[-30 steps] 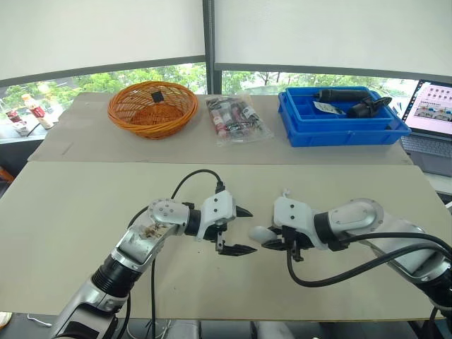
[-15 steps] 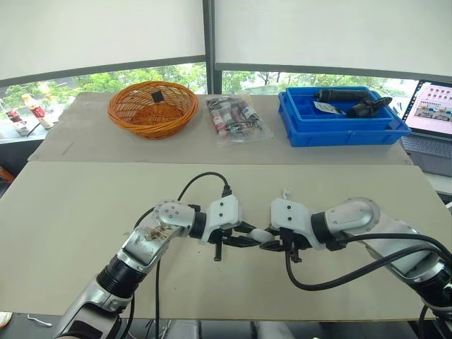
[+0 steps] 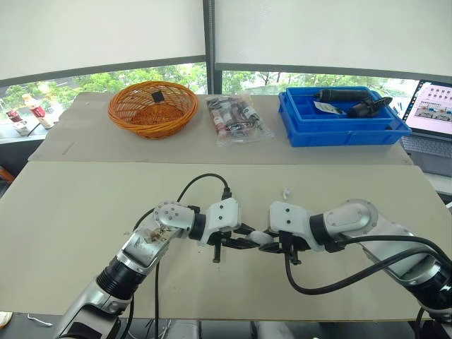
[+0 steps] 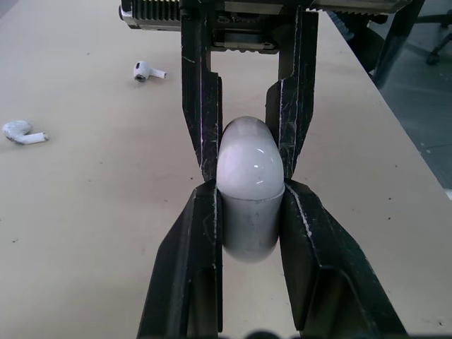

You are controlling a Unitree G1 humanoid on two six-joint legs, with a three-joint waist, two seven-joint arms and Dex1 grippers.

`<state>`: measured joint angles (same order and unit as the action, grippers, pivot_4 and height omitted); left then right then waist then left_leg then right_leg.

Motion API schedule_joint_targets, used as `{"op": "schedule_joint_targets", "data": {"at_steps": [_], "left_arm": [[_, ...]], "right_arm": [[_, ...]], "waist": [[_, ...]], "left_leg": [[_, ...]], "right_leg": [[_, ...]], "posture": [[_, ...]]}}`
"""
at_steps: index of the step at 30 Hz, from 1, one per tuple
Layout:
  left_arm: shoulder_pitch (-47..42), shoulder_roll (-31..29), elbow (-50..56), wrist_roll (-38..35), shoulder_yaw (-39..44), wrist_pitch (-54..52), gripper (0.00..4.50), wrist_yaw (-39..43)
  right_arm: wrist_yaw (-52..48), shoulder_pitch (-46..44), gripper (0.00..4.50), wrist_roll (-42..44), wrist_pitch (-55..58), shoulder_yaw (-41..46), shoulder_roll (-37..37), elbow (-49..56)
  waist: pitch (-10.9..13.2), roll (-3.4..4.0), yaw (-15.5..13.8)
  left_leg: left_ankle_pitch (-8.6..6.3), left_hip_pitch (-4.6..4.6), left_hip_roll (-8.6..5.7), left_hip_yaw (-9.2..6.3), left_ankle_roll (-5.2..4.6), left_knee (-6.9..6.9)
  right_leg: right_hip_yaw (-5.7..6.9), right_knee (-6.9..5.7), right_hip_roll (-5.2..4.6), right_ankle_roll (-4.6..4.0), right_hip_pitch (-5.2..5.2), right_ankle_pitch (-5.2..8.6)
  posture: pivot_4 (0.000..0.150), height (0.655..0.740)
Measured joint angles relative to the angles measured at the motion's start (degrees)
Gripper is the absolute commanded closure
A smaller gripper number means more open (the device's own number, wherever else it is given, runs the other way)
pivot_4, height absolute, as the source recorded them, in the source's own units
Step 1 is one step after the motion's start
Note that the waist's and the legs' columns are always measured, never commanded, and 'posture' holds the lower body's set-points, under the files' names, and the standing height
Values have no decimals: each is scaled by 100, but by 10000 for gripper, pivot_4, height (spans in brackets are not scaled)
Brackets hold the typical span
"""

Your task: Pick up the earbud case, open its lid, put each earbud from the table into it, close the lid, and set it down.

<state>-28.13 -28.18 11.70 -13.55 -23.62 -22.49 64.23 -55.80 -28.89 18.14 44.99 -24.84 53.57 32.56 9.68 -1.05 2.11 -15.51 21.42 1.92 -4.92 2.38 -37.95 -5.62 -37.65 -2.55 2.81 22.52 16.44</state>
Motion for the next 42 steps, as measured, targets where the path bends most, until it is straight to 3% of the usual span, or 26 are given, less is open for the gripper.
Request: {"op": "schedule_joint_targets", "data": {"at_steps": [4, 11, 20, 23, 28, 35, 37, 42], "left_arm": [[9, -5, 1, -32, -2, -44, 39010, 77], [-1, -96, -102, -135, 14, -265, 5194, 154], [-56, -82, -136, -146, 25, -233, 5017, 155], [-56, -53, -136, -227, 45, -248, 13644, 159], [-55, -51, -135, -226, 47, -245, 38635, 164], [-42, -53, -134, -204, 45, -216, 39874, 152], [-30, -49, -135, -191, 45, -163, 39874, 146], [143, -33, -272, -235, 133, -114, 39874, 96]], "right_arm": [[-51, 67, 37168, -21, -76, 26, -10, 0], [-150, 87, 37168, -130, -218, 125, -14, 1], [-193, 117, 37169, -221, -317, 126, -14, 0], [-237, 120, 37169, -227, -330, 126, -14, 0], [-273, 122, 37171, -235, -332, 141, -21, -9], [-287, 149, 37174, -216, -314, 171, -63, -39], [-308, 149, 26635, -205, -301, 192, -62, -32], [-412, 162, 9820, -221, -320, 394, 133, 102]], "waist": [[0, 0, 1], [0, 0, 4], [0, 0, 1], [0, 0, 2], [0, 0, 2], [0, 0, 2], [0, 0, 1], [0, 0, 3]], "left_leg": [[0, 0, 0, 0, 0, 0], [0, -1, 0, 0, 0, -1], [0, -1, 0, 0, 0, -3], [0, -1, 0, 0, 0, -3], [0, -1, 0, 0, 0, -4], [0, -1, 0, 0, 0, -5], [0, -1, 0, 0, 0, -5], [0, -1, -1, 0, 0, -6]], "right_leg": [[0, 0, 0, 0, 0, 0], [0, -2, 0, 0, 0, 0], [0, -2, 0, 0, 0, 0], [0, -3, 0, 0, 0, 0], [0, -3, 0, 0, -1, 0], [0, -4, 0, 0, -1, 0], [0, -5, 0, 0, -1, 0], [0, -5, -1, 0, -1, 0]], "posture": [[1500, 7282], [1500, 7282], [1500, 7282], [1500, 7282], [1500, 7282], [1500, 7282], [1500, 7282], [1500, 7282]]}}
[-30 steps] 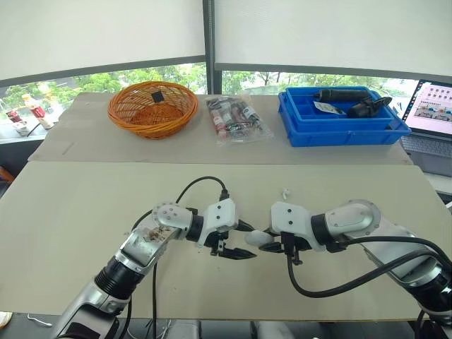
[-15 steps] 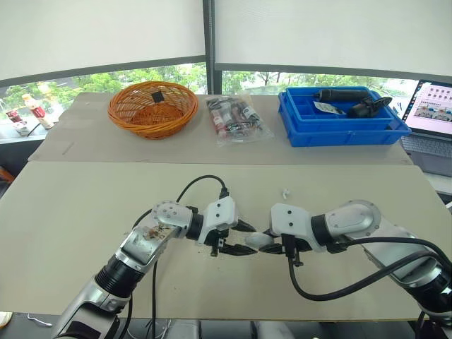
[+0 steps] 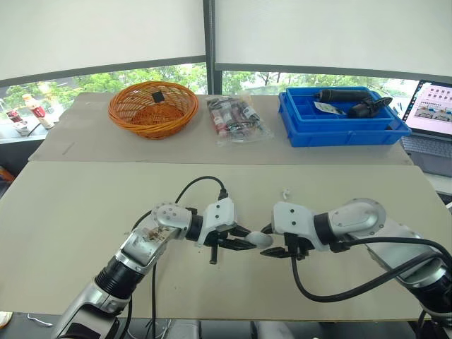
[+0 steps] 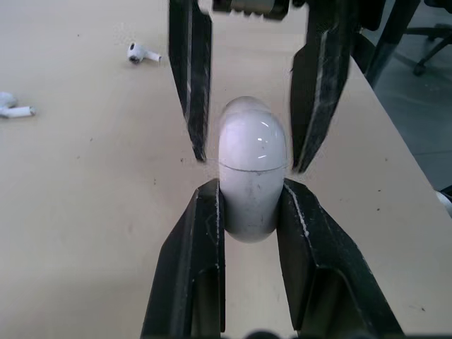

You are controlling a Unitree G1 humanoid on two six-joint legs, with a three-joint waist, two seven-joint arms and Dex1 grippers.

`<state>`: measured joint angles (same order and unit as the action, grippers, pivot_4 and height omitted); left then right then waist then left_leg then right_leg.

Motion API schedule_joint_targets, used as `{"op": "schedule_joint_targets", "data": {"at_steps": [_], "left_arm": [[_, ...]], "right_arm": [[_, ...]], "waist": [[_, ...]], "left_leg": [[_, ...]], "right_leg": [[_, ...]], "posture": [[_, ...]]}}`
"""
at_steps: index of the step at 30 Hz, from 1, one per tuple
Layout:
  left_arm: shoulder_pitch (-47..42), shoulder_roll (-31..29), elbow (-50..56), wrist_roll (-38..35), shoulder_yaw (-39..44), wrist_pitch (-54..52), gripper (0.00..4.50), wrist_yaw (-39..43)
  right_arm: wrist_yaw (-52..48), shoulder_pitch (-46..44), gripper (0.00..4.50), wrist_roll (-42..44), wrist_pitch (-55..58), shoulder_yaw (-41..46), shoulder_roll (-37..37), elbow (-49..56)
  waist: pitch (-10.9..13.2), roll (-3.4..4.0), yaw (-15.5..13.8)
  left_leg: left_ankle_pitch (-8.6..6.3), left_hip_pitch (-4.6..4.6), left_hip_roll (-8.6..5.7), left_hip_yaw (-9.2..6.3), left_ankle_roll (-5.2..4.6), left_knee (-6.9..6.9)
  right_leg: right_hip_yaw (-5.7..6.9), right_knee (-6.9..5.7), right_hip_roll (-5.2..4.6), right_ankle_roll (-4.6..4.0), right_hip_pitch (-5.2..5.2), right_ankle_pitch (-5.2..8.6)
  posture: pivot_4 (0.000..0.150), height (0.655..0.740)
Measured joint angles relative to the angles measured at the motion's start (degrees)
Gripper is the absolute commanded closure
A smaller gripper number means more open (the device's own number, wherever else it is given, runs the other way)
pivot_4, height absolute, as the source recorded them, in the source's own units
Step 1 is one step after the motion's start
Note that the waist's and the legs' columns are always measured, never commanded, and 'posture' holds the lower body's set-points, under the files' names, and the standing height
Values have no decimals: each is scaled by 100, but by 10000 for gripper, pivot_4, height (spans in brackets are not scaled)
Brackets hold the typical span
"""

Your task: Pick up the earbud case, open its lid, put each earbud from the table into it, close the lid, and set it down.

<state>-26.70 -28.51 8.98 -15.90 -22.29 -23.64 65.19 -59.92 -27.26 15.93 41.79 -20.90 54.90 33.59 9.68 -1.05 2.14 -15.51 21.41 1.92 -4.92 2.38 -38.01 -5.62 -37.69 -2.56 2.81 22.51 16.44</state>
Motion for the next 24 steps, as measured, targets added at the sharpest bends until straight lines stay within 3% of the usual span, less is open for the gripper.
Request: {"op": "schedule_joint_targets", "data": {"at_steps": [3, 8, 24], "left_arm": [[286, 155, -188, -249, 310, 144, 39874, 9], [757, 565, -515, -886, 899, 445, 39874, 129], [834, 542, -542, -790, 899, 1010, 39874, 271]], "right_arm": [[4, 51, 0, -12, -18, 262, 182, 1], [74, 123, 0, 179, -16, 830, 122, 244], [457, -160, 0, 233, 14, 754, -448, 91]], "waist": [[0, 0, -3], [0, 0, -3], [0, 0, -3]], "left_leg": [[0, 0, 1, 0, 0, 0], [0, -1, 2, -1, 0, -1], [0, -3, 0, -1, 0, -6]], "right_leg": [[1, -1, 0, 0, 0, 0], [1, -3, 0, -1, 0, 0], [1, -4, -1, -1, -4, 0]], "posture": [[1500, 7282], [1500, 7282], [1500, 7282]]}}
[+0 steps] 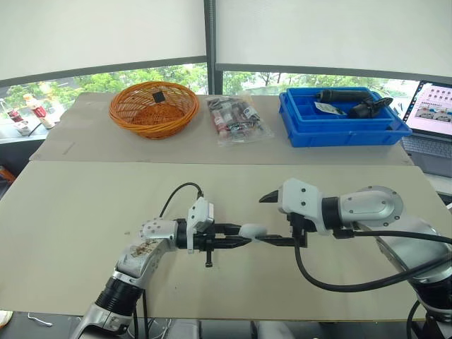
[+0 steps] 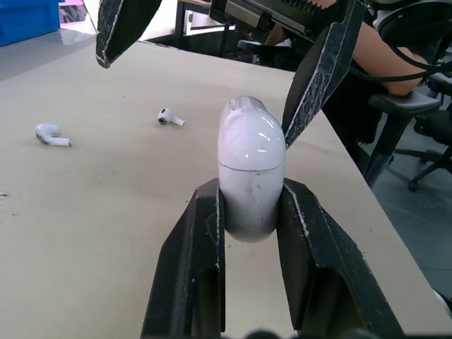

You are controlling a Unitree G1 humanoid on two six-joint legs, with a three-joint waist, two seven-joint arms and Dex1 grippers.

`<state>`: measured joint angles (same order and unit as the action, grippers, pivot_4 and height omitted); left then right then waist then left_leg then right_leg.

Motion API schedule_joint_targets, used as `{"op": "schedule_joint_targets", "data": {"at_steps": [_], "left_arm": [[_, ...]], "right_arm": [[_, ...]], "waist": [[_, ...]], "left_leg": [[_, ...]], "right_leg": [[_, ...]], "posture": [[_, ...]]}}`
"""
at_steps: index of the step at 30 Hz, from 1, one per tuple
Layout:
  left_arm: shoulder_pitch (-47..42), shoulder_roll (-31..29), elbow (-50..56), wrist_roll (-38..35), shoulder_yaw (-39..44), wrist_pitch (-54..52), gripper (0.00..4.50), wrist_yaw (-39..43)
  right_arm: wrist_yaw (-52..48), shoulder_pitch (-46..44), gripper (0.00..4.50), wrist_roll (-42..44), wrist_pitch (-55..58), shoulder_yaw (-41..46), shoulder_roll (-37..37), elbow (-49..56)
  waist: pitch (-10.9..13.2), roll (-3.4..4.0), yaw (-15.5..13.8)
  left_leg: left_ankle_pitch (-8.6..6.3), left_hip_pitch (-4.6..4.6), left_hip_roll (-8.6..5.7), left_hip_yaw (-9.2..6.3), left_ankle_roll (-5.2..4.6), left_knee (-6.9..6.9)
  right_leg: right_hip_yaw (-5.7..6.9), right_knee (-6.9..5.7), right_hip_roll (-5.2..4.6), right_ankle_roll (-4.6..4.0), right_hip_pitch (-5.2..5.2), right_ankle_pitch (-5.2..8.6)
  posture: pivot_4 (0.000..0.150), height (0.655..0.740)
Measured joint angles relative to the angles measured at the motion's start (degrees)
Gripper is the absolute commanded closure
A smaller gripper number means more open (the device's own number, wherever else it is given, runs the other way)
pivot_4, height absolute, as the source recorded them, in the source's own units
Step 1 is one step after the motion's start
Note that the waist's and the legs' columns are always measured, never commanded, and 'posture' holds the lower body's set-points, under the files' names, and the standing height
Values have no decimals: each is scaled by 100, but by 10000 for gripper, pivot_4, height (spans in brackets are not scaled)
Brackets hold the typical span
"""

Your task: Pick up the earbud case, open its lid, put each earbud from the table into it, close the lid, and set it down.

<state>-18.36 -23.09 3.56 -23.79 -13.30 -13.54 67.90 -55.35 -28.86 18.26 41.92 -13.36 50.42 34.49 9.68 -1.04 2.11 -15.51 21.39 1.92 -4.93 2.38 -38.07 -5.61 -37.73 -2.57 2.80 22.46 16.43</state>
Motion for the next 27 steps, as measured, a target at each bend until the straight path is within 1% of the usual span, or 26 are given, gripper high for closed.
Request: {"op": "schedule_joint_targets", "data": {"at_steps": [9, 15, 17, 18, 20, 21, 25, 27], "left_arm": [[5, -29, 3, 102, -96, 88, 39874, 98], [6, -11, 2, 100, -85, 88, 39874, 95], [16, 7, 1, 101, -66, 91, 39874, 55], [30, 37, 0, 103, -31, 106, 39874, 0], [90, 112, -3, 110, 117, 185, 39874, -221], [141, 154, 4, 106, 236, 227, 39874, -383], [400, 182, 13, 96, 661, 317, 39874, -793], [509, 205, 29, 104, 796, 437, 39874, -959]], "right_arm": [[48, -120, 0, 287, 208, 326, -3, -104], [102, 95, 0, 565, 402, 575, 20, 35], [105, 238, 0, 640, 428, 778, 94, 130], [125, 387, 0, 663, 398, 918, 104, 180], [247, 980, 0, 649, 155, 1329, 92, 312], [323, 1443, 0, 603, -81, 1623, 21, 392], [611, 2964, 0, 344, -893, 2441, -461, 495], [764, 3803, 0, 220, -1428, 3020, -879, 403]], "waist": [[0, 0, -4], [0, 0, -3], [0, 0, -5], [0, 0, -16], [0, -1, -62], [0, -2, -94], [0, -2, -135], [0, -3, -153]], "left_leg": [[0, 0, 0, 0, 0, 0], [0, 0, -1, 0, 0, 0], [0, 1, 1, 0, 0, 0], [0, 1, 0, -1, -1, 0], [-1, 3, 0, -1, -2, 0], [-1, 3, 0, -1, -2, 0], [-1, -2, -1, 1, -2, -1], [-1, -12, -1, 0, -2, -1]], "right_leg": [[0, 0, 0, 0, 0, 0], [0, 0, 0, 0, 0, 0], [0, 0, 0, 0, 0, 0], [1, 1, 0, 0, -1, 0], [0, 4, 0, 0, 0, 0], [0, 6, 0, 0, -2, 0], [-3, 2, -1, 0, -6, 0], [-1, 4, -1, 1, -18, 0]], "posture": [[1500, 7282], [1500, 7282], [1500, 7282], [1500, 7282], [1500, 7282], [1500, 7282], [1500, 7282], [1500, 7282]]}}
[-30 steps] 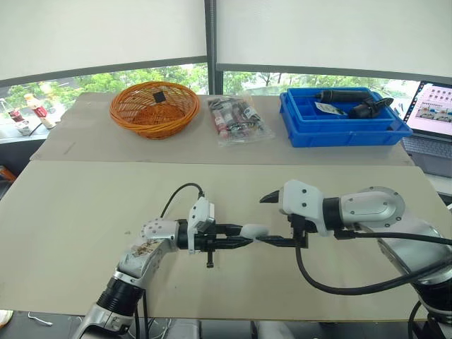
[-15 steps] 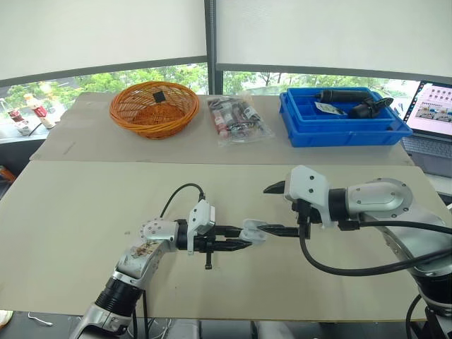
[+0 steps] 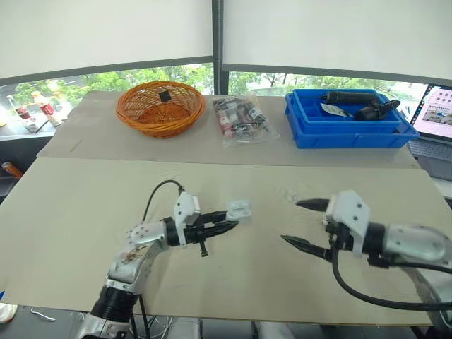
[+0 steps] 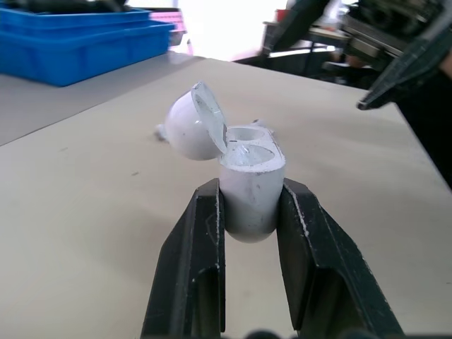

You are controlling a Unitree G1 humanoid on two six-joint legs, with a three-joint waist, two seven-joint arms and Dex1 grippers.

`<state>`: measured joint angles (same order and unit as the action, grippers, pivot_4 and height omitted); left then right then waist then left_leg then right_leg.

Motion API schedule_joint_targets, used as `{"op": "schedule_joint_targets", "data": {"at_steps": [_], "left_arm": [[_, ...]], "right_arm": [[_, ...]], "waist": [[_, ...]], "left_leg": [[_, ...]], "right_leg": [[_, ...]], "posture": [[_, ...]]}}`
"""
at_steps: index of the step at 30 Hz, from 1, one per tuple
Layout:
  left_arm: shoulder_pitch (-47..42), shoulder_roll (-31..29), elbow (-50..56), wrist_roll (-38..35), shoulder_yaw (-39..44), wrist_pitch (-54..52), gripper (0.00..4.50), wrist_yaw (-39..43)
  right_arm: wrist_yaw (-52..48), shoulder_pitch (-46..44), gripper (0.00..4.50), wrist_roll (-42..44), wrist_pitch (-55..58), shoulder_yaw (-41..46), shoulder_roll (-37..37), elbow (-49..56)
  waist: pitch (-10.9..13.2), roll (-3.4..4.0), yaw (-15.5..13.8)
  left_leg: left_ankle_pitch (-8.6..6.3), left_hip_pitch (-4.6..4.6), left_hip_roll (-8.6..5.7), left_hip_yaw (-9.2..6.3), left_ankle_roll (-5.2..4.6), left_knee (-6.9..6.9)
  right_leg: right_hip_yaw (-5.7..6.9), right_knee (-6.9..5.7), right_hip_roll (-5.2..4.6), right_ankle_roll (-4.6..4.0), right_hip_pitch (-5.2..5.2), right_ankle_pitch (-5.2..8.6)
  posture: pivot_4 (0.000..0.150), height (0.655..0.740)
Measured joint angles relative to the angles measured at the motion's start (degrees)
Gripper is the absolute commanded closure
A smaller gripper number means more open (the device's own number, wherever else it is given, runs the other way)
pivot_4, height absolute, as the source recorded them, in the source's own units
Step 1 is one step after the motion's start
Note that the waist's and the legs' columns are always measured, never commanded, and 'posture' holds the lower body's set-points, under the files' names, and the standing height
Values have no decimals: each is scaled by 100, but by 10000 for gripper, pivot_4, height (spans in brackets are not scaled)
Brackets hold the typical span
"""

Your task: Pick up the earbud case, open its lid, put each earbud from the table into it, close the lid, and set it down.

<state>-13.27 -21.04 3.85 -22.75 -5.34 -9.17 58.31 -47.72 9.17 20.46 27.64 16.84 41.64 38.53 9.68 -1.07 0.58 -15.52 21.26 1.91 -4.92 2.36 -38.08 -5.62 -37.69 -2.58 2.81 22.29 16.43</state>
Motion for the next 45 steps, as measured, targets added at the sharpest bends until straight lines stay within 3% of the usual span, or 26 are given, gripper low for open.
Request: {"op": "schedule_joint_targets", "data": {"at_steps": [9, 18, 24, 31, 38, 45], "left_arm": [[340, -3, -128, 46, 595, 510, 39874, -610], [490, -84, -136, 35, 761, 549, 39874, -767], [478, -137, -138, 59, 743, 550, 39874, -761], [388, -145, -154, 139, 607, 569, 39874, -745], [349, -115, -158, 233, 491, 583, 39874, -695], [267, -75, -192, 240, 437, 690, 39874, -688]], "right_arm": [[260, 1974, 0, -453, -2084, 1273, -1115, -1264], [298, 2359, 0, -495, -2732, 1390, -1214, -2165], [874, 1400, 0, -452, -1879, 918, -1041, -1310], [2350, -884, 0, -805, 318, -549, -1377, -824], [3424, -2329, 0, -1061, 1414, -1134, -2258, -1824], [3955, -2868, 0, -1384, 1233, -1451, -2832, -3139]], "waist": [[-2, 5, 69], [-4, 7, 75], [-5, 10, 159], [-6, 11, 145], [-6, 12, 140], [-6, 13, 185]], "left_leg": [[0, -13, 2, 6, 0, 6], [0, -13, 2, 8, 0, 6], [0, -14, 1, 8, 1, 6], [1, -8, 0, 3, 2, 6], [1, -4, 0, 2, 2, 6], [1, -1, 0, 3, 2, 8]], "right_leg": [[-8, -2, 2, 0, -5, 0], [-10, -1, 2, 0, -6, 1], [-12, -8, 4, 0, -5, 1], [-9, -5, 2, -1, 0, 1], [-6, -12, 1, -1, 9, 0], [-7, -19, 0, -1, 17, 0]], "posture": [[1500, 7282], [1500, 7282], [1500, 7282], [1500, 7282], [1500, 7282], [1500, 7282]]}}
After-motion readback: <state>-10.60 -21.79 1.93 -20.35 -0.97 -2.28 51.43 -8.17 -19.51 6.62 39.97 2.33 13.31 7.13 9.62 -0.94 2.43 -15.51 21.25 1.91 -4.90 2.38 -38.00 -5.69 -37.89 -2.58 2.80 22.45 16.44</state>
